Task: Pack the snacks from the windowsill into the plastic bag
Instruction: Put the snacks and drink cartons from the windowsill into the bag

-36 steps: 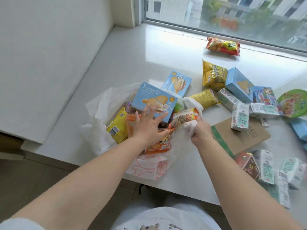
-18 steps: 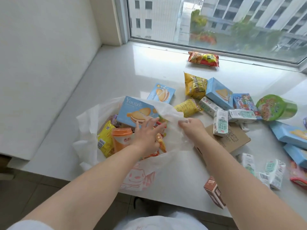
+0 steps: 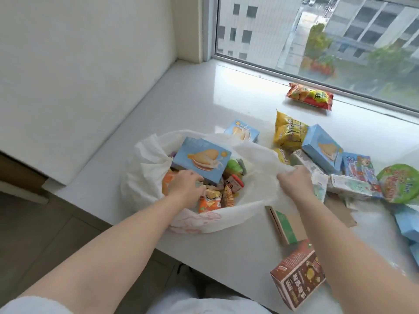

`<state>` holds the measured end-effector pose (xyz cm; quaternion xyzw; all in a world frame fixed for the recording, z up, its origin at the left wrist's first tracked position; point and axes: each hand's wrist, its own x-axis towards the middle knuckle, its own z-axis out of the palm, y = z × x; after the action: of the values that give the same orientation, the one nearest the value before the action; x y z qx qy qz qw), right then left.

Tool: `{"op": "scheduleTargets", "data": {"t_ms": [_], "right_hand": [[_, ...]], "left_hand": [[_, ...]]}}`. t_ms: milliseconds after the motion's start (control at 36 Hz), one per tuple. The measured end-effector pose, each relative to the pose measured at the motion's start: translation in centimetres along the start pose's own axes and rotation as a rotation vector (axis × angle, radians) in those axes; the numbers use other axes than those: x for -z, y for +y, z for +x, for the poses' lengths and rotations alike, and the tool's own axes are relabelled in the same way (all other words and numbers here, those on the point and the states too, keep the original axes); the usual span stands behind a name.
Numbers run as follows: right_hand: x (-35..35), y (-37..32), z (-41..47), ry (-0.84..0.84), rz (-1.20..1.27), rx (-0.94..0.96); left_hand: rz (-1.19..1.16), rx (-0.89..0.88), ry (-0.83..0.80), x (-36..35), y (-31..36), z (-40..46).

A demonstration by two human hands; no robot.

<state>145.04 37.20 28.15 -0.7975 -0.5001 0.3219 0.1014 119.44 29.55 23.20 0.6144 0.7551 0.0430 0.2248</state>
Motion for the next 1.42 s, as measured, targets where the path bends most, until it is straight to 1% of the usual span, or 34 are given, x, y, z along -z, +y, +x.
{"op": "scheduleTargets", "data": {"t_ms": [28, 83, 111, 167, 222, 250, 306, 333, 389, 472, 528, 583, 639, 694, 778, 833, 861, 889, 917, 944, 972, 1000, 1056, 1083, 1139, 1167, 1194, 1222, 1250, 1306, 1333, 1361, 1389, 1417], "right_hand": [[-0.7, -0.1, 0.0, 0.03, -0.051, 0.031], [-1.8, -0.9, -0.5, 0.138, -0.222, 0.156], [-2.2, -1.5, -0.6, 0.19, -0.301, 0.22], [-3.2, -2.8, -0.8, 0.233, -0.38, 0.351], [-4.3, -4.1, -0.7, 0.234, -0.473, 0.502], [-5.0, -4.8, -0.7, 0.218, -0.544, 0.581], [-6.4, -6.3, -0.7, 0.169, -0.626, 0.717], [-7.2, -7.0, -0.6, 0.161, -0.624, 0.758], [-8.9, -8.5, -0.5, 0.136, -0.613, 0.781], [-11.4, -11.0, 0.3, 0.072, -0.642, 0.709], [-12.6, -12.6, 1.1, 0.022, -0.644, 0.585], [-13.7, -13.7, 1.8, -0.026, -0.649, 0.455], [-14.4, -14.4, 2.4, -0.062, -0.663, 0.392], [-14.8, -14.6, 2.9, -0.068, -0.617, 0.348], [-14.9, -15.0, 3.3, -0.145, -0.34, 0.26], [-14.6, -15.5, 3.6, -0.158, -0.182, 0.191], [-14.2, -15.7, 3.9, -0.176, -0.11, 0.136], [-13.8, -15.9, 4.2, -0.217, -0.053, 0.074], [-13.6, -16.1, 4.4, -0.235, -0.006, 0.027], [-13.2, -16.2, 4.6, -0.28, 0.089, -0.013], [-12.7, -16.6, 4.6, -0.342, 0.298, -0.067], [-12.0, -16.8, 4.8, -0.406, 0.455, -0.136], [-11.1, -16.7, 4.7, -0.569, 0.613, -0.191], [-10.8, -16.5, 4.5, -0.62, 0.611, -0.186], [-10.3, -16.7, 4.0, -0.719, 0.535, -0.149], [-10.2, -17.1, 4.0, -0.755, 0.507, -0.142], [-10.5, -16.9, 4.0, -0.775, 0.472, -0.139], [-7.3, -14.8, 2.4, -0.675, 0.553, -0.122], [-5.5, -13.5, 1.4, -0.605, 0.585, -0.134], [-6.3, -13.5, 2.1, -0.46, 0.396, -0.164], [-6.6, -13.2, 2.2, -0.395, 0.309, -0.159], [-7.0, -12.9, 2.2, -0.338, 0.287, -0.143], [-7.3, -12.8, 2.1, -0.301, 0.293, -0.141], [-7.5, -12.7, 2.0, -0.286, 0.309, -0.13]], "left_hand": [[0.01, 0.035, 0.039, 0.3, -0.8, 0.1], [0.014, 0.092, 0.076, 0.8, -2.5, 0.3], [0.044, 0.105, 0.075, 1.1, -3.3, 0.5], [0.153, 0.133, 0.047, 1.4, -4.9, 1.2], [0.223, 0.211, 0.008, 1.4, -6.2, 2.0], [0.212, 0.259, -0.018, 1.4, -6.8, 2.3], [0.098, 0.359, -0.053, 1.4, -7.6, 2.9], [0.04, 0.41, -0.056, 1.5, -8.0, 3.2], [-0.032, 0.511, -0.042, 1.7, -8.8, 3.9], [-0.152, 0.676, -0.065, 1.8, -10.3, 5.0], [-0.211, 0.743, -0.099, 1.5, -11.4, 5.3], [-0.247, 0.763, -0.093, 1.1, -12.8, 5.2], [-0.322, 0.795, -0.036, 1.0, -14.1, 4.9], [-0.424, 0.844, 0.047, 1.3, -15.3, 4.8], [-0.585, 0.888, 0.181, 2.6, -16.1, 5.7], [-0.797, 0.922, 0.253, 3.9, -15.9, 6.9], [-0.975, 0.938, 0.271, 4.5, -15.6, 7.6], [-1.226, 0.931, 0.276, 5.4, -15.1, 8.2], [-1.479, 0.876, 0.249, 6.5, -14.7, 8.7], [-1.663, 0.795, 0.213, 7.5, -14.4, 9.1], [-1.784, 0.705, 0.184, 8.5, -14.2, 9.5], [-1.848, 0.6, 0.148, 9.4, -14.2, 9.9], [-1.985, 0.436, 0.023, 11.1, -14.6, 9.3], [-2.016, 0.374, -0.003, 11.7, -15.1, 8.5], [-2.056, 0.28, -0.125, 12.0, -16.6, 7.5], [-2.017, 0.328, -0.131, 11.8, -17.5, 8.0], [-1.968, 0.418, -0.15, 10.9, -18.6, 7.9], [-1.796, 0.453, -0.192, 12.8, -16.4, 7.1], [-1.713, 0.552, -0.233, 14.0, -15.0, 6.9], [-1.492, 0.818, -0.168, 13.0, -15.3, 9.0], [-1.293, 0.861, -0.098, 12.7, -15.0, 9.3], [-1.053, 0.909, 0.004, 11.8, -15.1, 9.4], [-0.785, 0.898, 0.153, 11.4, -14.6, 9.3], [-0.589, 0.815, 0.263, 11.1, -14.1, 9.0]]}}
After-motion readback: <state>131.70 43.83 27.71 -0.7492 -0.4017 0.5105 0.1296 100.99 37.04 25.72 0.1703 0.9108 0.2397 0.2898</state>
